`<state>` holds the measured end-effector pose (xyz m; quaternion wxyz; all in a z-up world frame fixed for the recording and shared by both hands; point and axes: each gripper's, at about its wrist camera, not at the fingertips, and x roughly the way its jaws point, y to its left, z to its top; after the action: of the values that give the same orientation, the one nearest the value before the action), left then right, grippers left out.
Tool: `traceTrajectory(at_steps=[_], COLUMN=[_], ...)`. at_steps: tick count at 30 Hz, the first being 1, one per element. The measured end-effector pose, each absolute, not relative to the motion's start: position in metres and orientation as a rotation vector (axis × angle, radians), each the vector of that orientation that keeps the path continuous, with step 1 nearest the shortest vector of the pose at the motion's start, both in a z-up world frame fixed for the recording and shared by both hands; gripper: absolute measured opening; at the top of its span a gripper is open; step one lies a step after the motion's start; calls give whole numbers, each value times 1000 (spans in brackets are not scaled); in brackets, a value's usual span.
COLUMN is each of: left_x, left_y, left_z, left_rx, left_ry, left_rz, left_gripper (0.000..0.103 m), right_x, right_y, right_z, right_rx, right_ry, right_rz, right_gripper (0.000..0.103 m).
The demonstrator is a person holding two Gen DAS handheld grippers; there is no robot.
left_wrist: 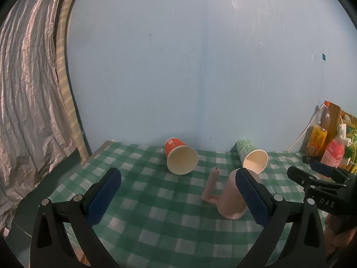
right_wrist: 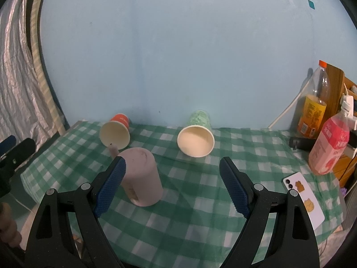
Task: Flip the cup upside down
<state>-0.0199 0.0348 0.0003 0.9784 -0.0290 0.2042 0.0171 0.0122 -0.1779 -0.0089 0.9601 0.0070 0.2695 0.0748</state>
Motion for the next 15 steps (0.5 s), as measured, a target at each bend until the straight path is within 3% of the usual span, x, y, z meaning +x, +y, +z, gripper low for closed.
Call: traceTrajectory(at_steps=[15], left_x=[-19], left_y=[33], left_z=[-3], left_rx=[-48], left_ry=[430], left_rz=[23], left_gripper=[103], right_x=[12], right_y=[-178], right_z=[-9], right_rx=[13], right_ry=[546], right_rz=[153], right_gripper=[85])
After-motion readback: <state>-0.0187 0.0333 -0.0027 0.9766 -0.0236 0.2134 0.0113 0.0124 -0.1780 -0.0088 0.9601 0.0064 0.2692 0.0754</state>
